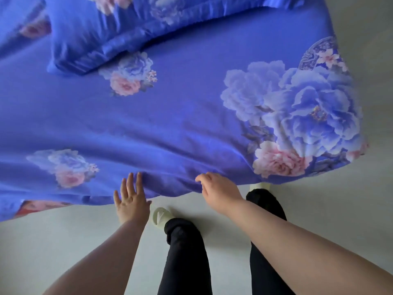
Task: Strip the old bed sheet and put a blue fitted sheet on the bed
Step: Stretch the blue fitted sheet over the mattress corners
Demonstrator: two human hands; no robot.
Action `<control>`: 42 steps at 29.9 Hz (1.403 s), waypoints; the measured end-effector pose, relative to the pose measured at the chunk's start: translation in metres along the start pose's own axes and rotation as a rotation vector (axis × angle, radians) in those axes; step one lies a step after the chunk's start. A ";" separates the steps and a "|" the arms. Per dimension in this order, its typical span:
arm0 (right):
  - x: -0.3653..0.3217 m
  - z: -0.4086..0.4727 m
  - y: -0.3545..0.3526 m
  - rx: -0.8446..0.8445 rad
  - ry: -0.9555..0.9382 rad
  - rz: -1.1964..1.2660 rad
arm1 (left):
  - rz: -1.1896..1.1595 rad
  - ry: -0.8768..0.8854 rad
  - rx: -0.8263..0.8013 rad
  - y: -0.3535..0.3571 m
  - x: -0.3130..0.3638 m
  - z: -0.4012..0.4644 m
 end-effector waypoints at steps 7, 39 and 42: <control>-0.152 0.007 0.088 -0.026 0.048 -0.041 | -0.041 -0.025 0.044 0.027 -0.176 0.006; -0.763 0.189 0.302 -0.171 -0.095 0.159 | -1.552 -1.328 0.089 0.153 -0.762 0.059; -0.809 0.196 0.357 -0.235 -0.034 0.129 | -1.958 -1.208 0.076 0.169 -0.800 0.075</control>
Point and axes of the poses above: each hand's wrist, its own z-axis towards the middle knuckle, its own y-axis out of the palm, x = y × z, the point moved 6 cm from there along z, towards the middle knuckle, and after that the axes turned 12 degrees about y, right-handed, at the moved point
